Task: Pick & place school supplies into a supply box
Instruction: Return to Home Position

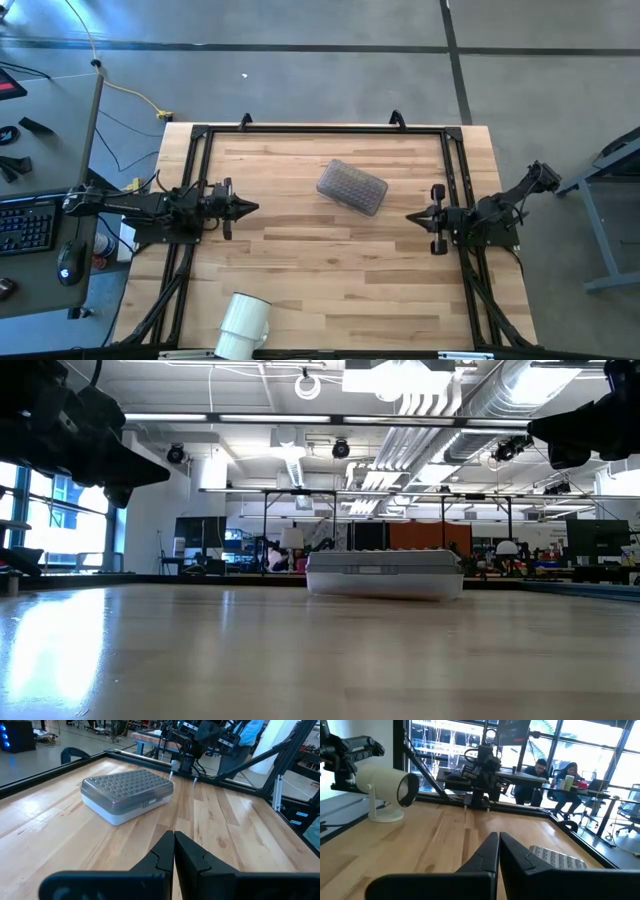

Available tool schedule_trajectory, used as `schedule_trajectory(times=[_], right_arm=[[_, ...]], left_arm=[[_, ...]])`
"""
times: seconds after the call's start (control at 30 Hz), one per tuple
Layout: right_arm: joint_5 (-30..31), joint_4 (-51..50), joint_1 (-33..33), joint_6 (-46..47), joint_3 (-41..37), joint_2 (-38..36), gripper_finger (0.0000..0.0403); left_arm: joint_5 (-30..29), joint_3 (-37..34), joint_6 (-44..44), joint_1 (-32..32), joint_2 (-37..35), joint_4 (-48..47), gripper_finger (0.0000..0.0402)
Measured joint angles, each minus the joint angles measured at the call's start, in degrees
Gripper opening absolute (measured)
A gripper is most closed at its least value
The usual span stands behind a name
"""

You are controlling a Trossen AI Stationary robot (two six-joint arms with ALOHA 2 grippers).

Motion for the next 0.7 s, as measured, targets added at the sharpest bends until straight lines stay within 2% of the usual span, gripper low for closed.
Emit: schedule_trajectory(times=[0.7], right_arm=[[-1.3,0.1,0.0,0.1,0.0,0.0,0.0]], left_arm=[[0.0,0.0,0.0,0.0,0.0,0.0,0.0049]])
